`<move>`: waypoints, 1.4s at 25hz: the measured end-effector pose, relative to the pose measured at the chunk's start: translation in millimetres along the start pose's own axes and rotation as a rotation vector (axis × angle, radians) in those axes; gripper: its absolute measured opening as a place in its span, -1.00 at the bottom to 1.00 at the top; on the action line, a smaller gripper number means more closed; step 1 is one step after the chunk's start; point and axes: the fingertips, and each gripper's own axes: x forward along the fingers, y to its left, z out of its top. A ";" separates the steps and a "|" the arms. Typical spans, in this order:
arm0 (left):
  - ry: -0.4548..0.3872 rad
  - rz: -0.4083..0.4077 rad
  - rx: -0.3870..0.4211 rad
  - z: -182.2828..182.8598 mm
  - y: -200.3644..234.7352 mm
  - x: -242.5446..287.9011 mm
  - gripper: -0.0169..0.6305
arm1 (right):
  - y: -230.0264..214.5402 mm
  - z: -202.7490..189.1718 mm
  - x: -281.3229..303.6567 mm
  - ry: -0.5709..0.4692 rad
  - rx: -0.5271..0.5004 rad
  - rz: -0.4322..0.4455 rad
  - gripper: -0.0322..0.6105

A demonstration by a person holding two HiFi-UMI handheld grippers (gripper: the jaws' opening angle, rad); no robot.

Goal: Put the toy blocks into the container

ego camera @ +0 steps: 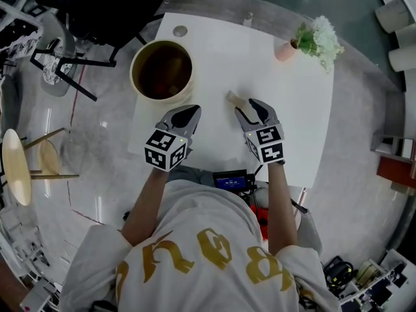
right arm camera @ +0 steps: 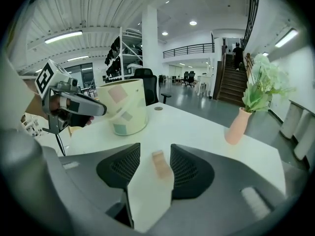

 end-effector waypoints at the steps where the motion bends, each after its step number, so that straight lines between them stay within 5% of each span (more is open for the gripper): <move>1: 0.007 -0.006 -0.005 -2.6 -0.3 2.5 -0.94 | -0.7 -4.2 2.5 0.013 0.000 0.000 -0.23; 35: 0.144 -0.124 -0.144 -52.8 6.6 36.3 -0.94 | -10.7 -69.3 64.4 0.218 -0.048 0.000 -0.29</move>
